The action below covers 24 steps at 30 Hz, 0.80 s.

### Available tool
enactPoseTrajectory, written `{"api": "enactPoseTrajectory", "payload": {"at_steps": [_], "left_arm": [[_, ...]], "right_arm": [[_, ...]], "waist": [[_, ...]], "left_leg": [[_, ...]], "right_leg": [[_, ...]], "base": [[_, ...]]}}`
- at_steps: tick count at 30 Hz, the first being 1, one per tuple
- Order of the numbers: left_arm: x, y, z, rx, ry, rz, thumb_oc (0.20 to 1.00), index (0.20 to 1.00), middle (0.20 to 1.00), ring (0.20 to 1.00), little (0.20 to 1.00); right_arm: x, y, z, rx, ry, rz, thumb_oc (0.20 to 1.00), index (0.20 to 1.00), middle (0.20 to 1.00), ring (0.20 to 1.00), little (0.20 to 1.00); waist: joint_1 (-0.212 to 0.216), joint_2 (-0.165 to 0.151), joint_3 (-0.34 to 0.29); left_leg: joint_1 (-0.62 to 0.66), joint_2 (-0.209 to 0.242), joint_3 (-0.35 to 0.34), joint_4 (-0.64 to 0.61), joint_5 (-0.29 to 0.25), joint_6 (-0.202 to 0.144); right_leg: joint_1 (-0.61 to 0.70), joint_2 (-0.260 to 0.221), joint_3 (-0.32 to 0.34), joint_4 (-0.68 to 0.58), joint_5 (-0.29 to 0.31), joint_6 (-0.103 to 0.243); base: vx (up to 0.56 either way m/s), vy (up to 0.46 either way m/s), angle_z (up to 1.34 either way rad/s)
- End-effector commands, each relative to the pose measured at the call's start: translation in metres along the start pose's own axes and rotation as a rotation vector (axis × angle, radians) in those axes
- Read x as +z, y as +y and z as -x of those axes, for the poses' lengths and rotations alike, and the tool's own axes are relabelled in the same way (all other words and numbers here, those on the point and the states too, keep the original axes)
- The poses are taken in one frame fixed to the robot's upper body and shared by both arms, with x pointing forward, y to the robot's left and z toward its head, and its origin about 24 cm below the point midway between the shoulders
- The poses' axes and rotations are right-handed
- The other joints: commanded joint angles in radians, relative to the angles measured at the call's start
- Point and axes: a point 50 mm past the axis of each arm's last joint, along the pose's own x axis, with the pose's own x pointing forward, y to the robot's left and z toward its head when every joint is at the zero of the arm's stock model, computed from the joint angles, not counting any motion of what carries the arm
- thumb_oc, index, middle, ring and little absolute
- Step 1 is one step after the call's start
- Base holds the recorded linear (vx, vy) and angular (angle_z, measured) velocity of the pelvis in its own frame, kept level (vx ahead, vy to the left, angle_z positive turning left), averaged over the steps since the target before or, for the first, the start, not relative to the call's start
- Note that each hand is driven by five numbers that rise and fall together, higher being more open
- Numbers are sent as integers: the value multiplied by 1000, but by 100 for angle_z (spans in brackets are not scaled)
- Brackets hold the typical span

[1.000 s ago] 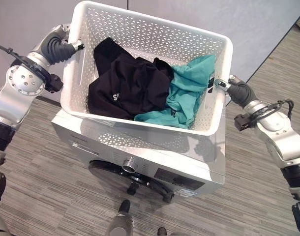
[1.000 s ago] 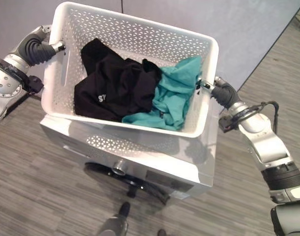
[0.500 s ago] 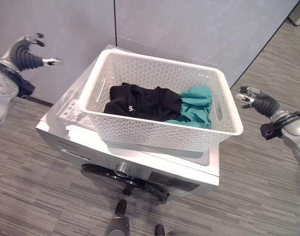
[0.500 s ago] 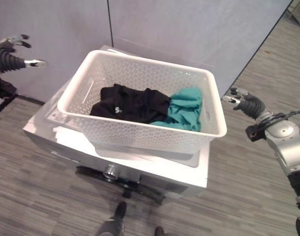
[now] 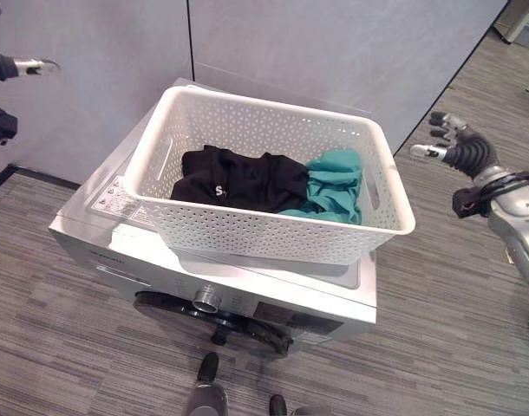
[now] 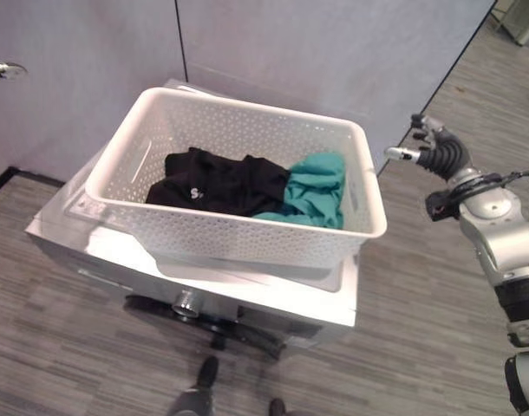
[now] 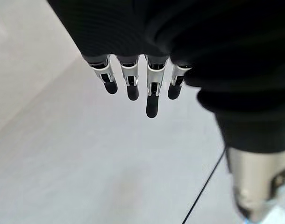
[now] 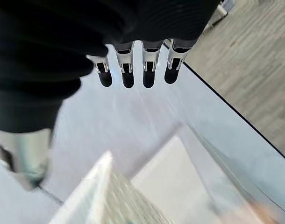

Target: Grab the laundry basket,head to the washer,open it,put in the laundry and shut it.

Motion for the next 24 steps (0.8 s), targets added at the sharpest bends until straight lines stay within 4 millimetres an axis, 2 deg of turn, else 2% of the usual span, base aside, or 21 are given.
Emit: {"api": "enactPoseTrajectory", "payload": {"at_steps": [1, 3, 5, 6, 7, 8, 9, 10, 11, 12, 13, 14, 16, 17, 18, 19, 21, 23, 24], "left_arm": [[-16, 17, 22, 146, -19, 0, 1000, 1000, 1000, 1000, 1000], [-34, 29, 40, 185, 23, -34, 1000, 1000, 1000, 1000, 1000], [-65, 50, 74, 228, 126, -96, 1000, 1000, 1000, 1000, 1000], [-91, 63, 105, 259, 228, -157, 1000, 1000, 1000, 1000, 1000], [-92, 64, 107, 257, 230, -162, 1000, 1000, 1000, 1000, 1000], [-105, 71, 123, 280, 287, -194, 1000, 1000, 1000, 1000, 1000], [-137, 88, 169, 338, 455, -269, 1000, 1000, 1000, 1000, 1000], [-137, 88, 170, 337, 455, -272, 1000, 1000, 1000, 1000, 1000], [-147, 93, 186, 353, 519, -299, 1000, 1000, 1000, 1000, 1000], [-177, 105, 234, 389, 725, -359, 1000, 1000, 1000, 1000, 1000], [-177, 105, 235, 388, 725, -361, 1000, 1000, 1000, 1000, 1000], [-189, 112, 259, 403, 829, -408, 1000, 1000, 1000, 1000, 1000], [-205, 113, 312, 343, 1021, -502, 1000, 1000, 1000, 1000, 1000], [-212, 99, 346, 266, 1130, -487, 1000, 1000, 1000, 1000, 1000], [-212, 99, 345, 266, 1130, -487, 1000, 1000, 1000, 1000, 1000], [-220, 35, 437, 69, 1453, -268, 1000, 1000, 1000, 1000, 1000], [-214, -29, 461, 70, 1563, 48, 1000, 1000, 1000, 1000, 1000], [-201, -76, 483, 28, 1678, 170, 1000, 1000, 1000, 1000, 1000], [-196, -95, 486, 10, 1710, 216, 1000, 1000, 1000, 1000, 1000]], "right_arm": [[19, -40, 12, -222, -135, 30, 1000, 1000, 1000, 1000, 1000], [10, -50, 22, -270, -125, 50, 1000, 1000, 1000, 1000, 1000], [-8, -59, 39, -320, -75, 93, 1000, 1000, 1000, 1000, 1000], [-31, -63, 55, -363, -5, 108, 1000, 1000, 1000, 1000, 1000], [-31, -62, 56, -358, -4, 108, 1000, 1000, 1000, 1000, 1000], [-41, -65, 66, -381, 30, 128, 1000, 1000, 1000, 1000, 1000], [-61, -69, 90, -423, 96, 169, 1000, 1000, 1000, 1000, 1000], [-62, -68, 91, -420, 98, 170, 1000, 1000, 1000, 1000, 1000], [-71, -66, 98, -429, 127, 172, 1000, 1000, 1000, 1000, 1000], [-93, -63, 117, -439, 209, 176, 1000, 1000, 1000, 1000, 1000], [-93, -62, 117, -436, 210, 178, 1000, 1000, 1000, 1000, 1000], [-103, -60, 127, -431, 249, 202, 1000, 1000, 1000, 1000, 1000], [-125, -51, 155, -408, 343, 227, 1000, 1000, 1000, 1000, 1000], [-144, -43, 173, -402, 432, 236, 1000, 1000, 1000, 1000, 1000], [-144, -44, 173, -402, 432, 236, 1000, 1000, 1000, 1000, 1000], [-189, -9, 213, -329, 644, 160, 1000, 1000, 1000, 1000, 1000], [-218, 27, 236, -241, 782, 138, 1000, 1000, 1000, 1000, 1000], [-238, 66, 250, -218, 878, -12, 1000, 1000, 1000, 1000, 1000], [-242, 81, 254, -201, 899, -53, 1000, 1000, 1000, 1000, 1000]], "waist": [[47, 67, -88], [55, 73, -91], [59, 84, -101], [64, 91, -99], [61, 91, -103], [64, 93, -98], [67, 97, -96], [66, 97, -100], [69, 98, -99], [78, 97, -92], [77, 97, -94], [80, 97, -91], [82, 95, -85], [84, 95, -80], [84, 95, -81], [83, 94, -61], [79, 86, -47], [72, 76, -38], [67, 71, -31]], "left_leg": [[177, 121, -10, -49, -167, 1], [177, 120, -13, -48, -169, 2], [180, 121, -13, -47, -176, 4], [173, 121, -18, -40, -173, 3], [176, 122, -17, -40, -178, 3], [171, 121, -19, -37, -174, 3], [163, 119, -23, -27, -177, 3], [166, 120, -22, -27, -183, 4], [165, 121, -25, -23, -185, 4], [159, 119, -29, -18, -185, 3], [159, 119, -30, -17, -186, 3], [158, 119, -32, -15, -188, 2], [153, 118, -36, -11, -188, 3], [149, 117, -37, -7, -188, 3], [148, 117, -38, -7, -188, 3], [136, 116, -41, 3, -190, 2], [117, 111, -57, 10, -185, 0], [102, 107, -67, 13, -173, -2], [96, 105, -74, 12, -166, -4]], "right_leg": [[-92, -77, 5, -24, 39, 49], [-88, -77, 8, -31, 40, 46], [-81, -75, 7, -40, 36, 44], [-81, -77, 8, -41, 39, 41], [-78, -76, 7, -42, 35, 41], [-81, -78, 9, -42, 39, 41], [-82, -79, 9, -44, 39, 39], [-79, -78, 8, -44, 34, 38], [-78, -78, 8, -44, 32, 37], [-79, -81, 6, -44, 31, 35], [-78, -81, 6, -44, 31, 35], [-78, -82, 4, -44, 31, 35], [-80, -83, 0, -44, 29, 34], [-80, -84, -3, -44, 30, 33], [-81, -84, -3, -44, 29, 33], [-80, -85, -17, -44, 25, 30], [-83, -87, -28, -44, 21, 30], [-87, -86, -31, -44, 23, 27], [-87, -86, -35, -44, 23, 26]], "base": [[17, -27, -5], [14, -23, -11], [30, -40, -11], [29, -34, -13], [-18, -26, -8], [-4, -30, 11], [-4, -29, 9], [19, -33, 2], [11, -32, -6], [-9, -32, -4], [0, 0, 0], [0, 0, 0], [-16, -10, -1], [0, 0, 0], [-83, -30, 3], [-67, -35, 14], [-88, -51, 23], [-87, -57, 39], [-64, -79, 50]]}}
